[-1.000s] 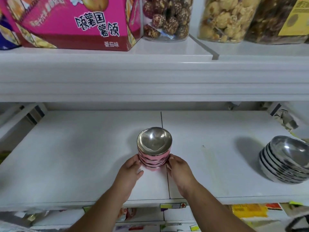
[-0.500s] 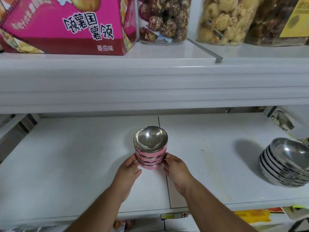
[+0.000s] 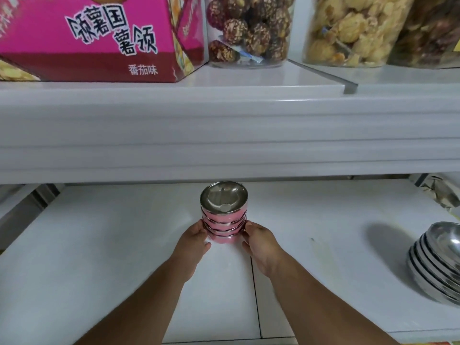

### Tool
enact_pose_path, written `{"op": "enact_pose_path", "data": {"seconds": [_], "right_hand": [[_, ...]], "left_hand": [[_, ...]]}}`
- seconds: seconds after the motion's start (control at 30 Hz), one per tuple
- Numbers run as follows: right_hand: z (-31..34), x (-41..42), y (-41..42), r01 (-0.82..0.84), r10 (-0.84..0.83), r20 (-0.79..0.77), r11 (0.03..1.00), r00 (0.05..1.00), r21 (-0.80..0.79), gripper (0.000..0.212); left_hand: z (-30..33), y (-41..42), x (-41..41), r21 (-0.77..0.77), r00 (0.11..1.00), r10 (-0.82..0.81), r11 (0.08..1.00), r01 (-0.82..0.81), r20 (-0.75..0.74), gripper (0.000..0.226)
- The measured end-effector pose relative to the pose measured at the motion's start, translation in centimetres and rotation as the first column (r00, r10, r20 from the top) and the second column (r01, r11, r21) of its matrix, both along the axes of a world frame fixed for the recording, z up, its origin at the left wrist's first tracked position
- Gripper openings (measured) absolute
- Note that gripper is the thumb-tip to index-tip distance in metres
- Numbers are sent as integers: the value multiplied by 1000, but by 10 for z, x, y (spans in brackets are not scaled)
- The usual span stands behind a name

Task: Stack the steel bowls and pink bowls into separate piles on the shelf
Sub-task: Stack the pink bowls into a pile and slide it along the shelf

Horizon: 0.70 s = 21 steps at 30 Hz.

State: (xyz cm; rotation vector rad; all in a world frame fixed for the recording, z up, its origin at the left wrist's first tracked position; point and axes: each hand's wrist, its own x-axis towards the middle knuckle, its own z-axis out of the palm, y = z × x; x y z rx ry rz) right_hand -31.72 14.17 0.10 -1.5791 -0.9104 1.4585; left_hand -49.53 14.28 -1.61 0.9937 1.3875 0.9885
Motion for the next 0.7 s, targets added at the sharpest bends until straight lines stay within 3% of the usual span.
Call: {"op": "enact_pose_path", "data": {"seconds": [0.17,0.27,0.43,0.5,0.57,0.63,0.7], "right_hand": [[0,1,5,-13,13,-20,999,1000,-41,48],[4,4,-1,0,1,24,998,1000,-56,27],[13,21,-23,-174,175,297,984,939,-29,33],[15,30,-36,-321,286,531,947,798,-27,49],[12,38,-49,-467,343,750,883,566,-51,52],[9,46,-60,-553,355,872,824,337,-122,55],[5,54,-69,-593,366,916,778,162,-206,60]], "left_hand": [[6,3,0,-22,998,-2,1000,1,-69,33],[7,-1,1,-60,989,-38,998,29,-143,35],[9,-27,10,-128,808,-162,986,108,-566,60],[9,-40,14,-156,692,-258,965,209,-674,61],[7,-51,18,-200,527,-346,928,314,-776,63],[8,-62,25,-226,396,-372,902,367,-839,65],[14,-73,38,-224,323,-363,891,394,-874,64]]}}
